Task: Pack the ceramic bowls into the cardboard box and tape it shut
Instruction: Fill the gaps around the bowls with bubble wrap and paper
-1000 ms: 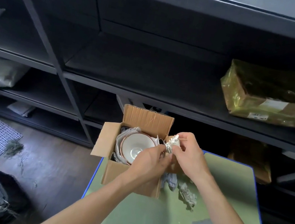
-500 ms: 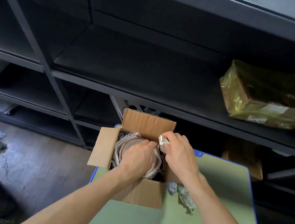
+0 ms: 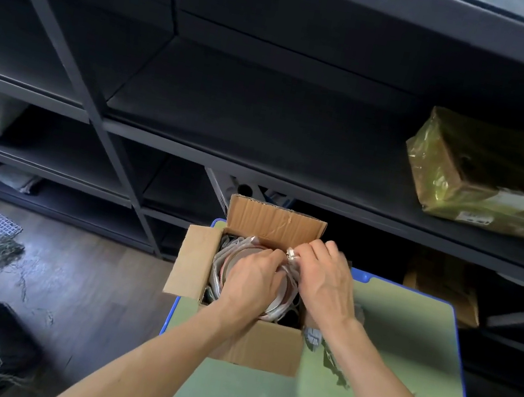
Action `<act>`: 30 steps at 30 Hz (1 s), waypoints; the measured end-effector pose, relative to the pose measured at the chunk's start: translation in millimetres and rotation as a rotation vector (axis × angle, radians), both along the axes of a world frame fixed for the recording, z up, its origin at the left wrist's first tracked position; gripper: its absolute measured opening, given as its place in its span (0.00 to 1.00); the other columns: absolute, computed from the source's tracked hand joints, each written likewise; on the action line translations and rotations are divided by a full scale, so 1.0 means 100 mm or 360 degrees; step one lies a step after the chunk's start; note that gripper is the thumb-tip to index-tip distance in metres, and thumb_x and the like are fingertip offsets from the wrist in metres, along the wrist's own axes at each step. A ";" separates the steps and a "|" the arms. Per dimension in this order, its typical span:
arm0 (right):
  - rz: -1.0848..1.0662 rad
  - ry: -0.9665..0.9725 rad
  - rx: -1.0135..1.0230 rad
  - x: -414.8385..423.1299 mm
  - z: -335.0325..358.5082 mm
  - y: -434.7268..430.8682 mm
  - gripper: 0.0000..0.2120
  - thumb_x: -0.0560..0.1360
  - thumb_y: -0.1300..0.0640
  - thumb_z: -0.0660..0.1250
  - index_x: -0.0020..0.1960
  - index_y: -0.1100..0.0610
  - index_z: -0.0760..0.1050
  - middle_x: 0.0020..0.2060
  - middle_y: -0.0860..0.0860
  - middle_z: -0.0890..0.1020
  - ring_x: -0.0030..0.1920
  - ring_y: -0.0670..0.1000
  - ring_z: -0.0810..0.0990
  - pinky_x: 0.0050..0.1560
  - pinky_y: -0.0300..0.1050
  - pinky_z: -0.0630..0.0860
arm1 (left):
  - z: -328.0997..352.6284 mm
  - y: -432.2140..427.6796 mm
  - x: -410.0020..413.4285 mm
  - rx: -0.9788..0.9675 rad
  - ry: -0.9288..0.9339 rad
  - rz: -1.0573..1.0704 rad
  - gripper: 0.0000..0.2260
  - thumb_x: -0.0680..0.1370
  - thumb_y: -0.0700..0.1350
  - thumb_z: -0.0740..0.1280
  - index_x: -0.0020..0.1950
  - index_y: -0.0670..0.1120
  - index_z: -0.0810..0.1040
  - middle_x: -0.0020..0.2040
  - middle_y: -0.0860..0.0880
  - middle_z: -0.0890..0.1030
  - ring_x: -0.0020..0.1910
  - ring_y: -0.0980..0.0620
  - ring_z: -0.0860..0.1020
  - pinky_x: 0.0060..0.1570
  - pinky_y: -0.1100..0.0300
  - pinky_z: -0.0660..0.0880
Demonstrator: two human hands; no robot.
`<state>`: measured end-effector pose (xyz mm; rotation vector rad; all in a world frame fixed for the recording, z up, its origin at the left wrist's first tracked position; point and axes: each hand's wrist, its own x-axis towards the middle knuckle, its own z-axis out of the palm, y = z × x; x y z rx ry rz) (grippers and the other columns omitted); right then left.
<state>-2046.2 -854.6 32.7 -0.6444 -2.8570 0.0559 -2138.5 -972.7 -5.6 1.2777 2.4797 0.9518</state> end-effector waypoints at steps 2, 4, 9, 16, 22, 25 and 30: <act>-0.0005 0.0003 -0.0041 0.01 -0.05 0.01 0.08 0.72 0.63 0.71 0.43 0.53 0.74 0.39 0.49 0.75 0.42 0.54 0.71 0.41 0.48 0.70 | 0.01 0.00 0.02 0.0012 -0.0002 0.0008 0.04 0.75 0.44 0.63 0.46 0.44 0.76 0.40 0.50 0.80 0.39 0.46 0.78 0.38 0.47 0.75; 0.0024 -0.0027 -0.0034 0.02 -0.05 0.01 0.08 0.71 0.64 0.72 0.41 0.54 0.75 0.37 0.49 0.77 0.42 0.54 0.71 0.42 0.48 0.72 | 0.04 0.00 0.04 0.0035 0.0011 0.0012 0.03 0.75 0.43 0.64 0.45 0.44 0.75 0.39 0.49 0.79 0.38 0.45 0.77 0.37 0.48 0.74; 0.0106 -0.0100 0.0052 0.23 -0.01 -0.08 0.13 0.71 0.66 0.66 0.54 0.58 0.81 0.52 0.51 0.80 0.52 0.56 0.74 0.51 0.52 0.74 | 0.06 -0.03 0.08 0.0008 0.0093 0.0020 0.06 0.76 0.44 0.63 0.51 0.46 0.76 0.41 0.49 0.78 0.38 0.45 0.77 0.35 0.49 0.74; 0.0111 -0.0234 -0.0022 0.39 0.01 -0.29 0.24 0.75 0.62 0.53 0.70 0.63 0.72 0.64 0.56 0.77 0.68 0.59 0.70 0.70 0.53 0.67 | 0.11 -0.02 0.10 -0.0048 0.0384 0.0013 0.10 0.78 0.45 0.63 0.57 0.47 0.80 0.51 0.49 0.75 0.46 0.47 0.73 0.37 0.53 0.75; 0.0127 -0.0395 0.0046 0.36 0.04 -0.30 0.29 0.73 0.58 0.49 0.70 0.65 0.72 0.66 0.60 0.76 0.72 0.62 0.68 0.73 0.57 0.63 | 0.14 -0.03 0.11 -0.0020 0.0413 -0.0250 0.17 0.77 0.46 0.61 0.66 0.49 0.76 0.58 0.53 0.78 0.49 0.50 0.75 0.45 0.56 0.77; 0.0160 -0.0420 -0.0002 0.42 0.10 -0.31 0.28 0.73 0.59 0.49 0.70 0.64 0.71 0.68 0.60 0.74 0.70 0.63 0.68 0.72 0.57 0.63 | 0.14 -0.04 0.10 -0.0074 0.0462 -0.0260 0.18 0.77 0.49 0.58 0.63 0.48 0.78 0.58 0.52 0.80 0.49 0.48 0.76 0.45 0.54 0.78; 0.0203 -0.0435 -0.0050 0.57 0.12 -0.33 0.25 0.73 0.60 0.54 0.68 0.63 0.74 0.65 0.56 0.77 0.70 0.61 0.68 0.69 0.56 0.66 | 0.15 0.03 0.07 -0.0220 0.0645 -0.0346 0.14 0.75 0.48 0.63 0.57 0.46 0.80 0.59 0.50 0.78 0.52 0.48 0.74 0.45 0.55 0.78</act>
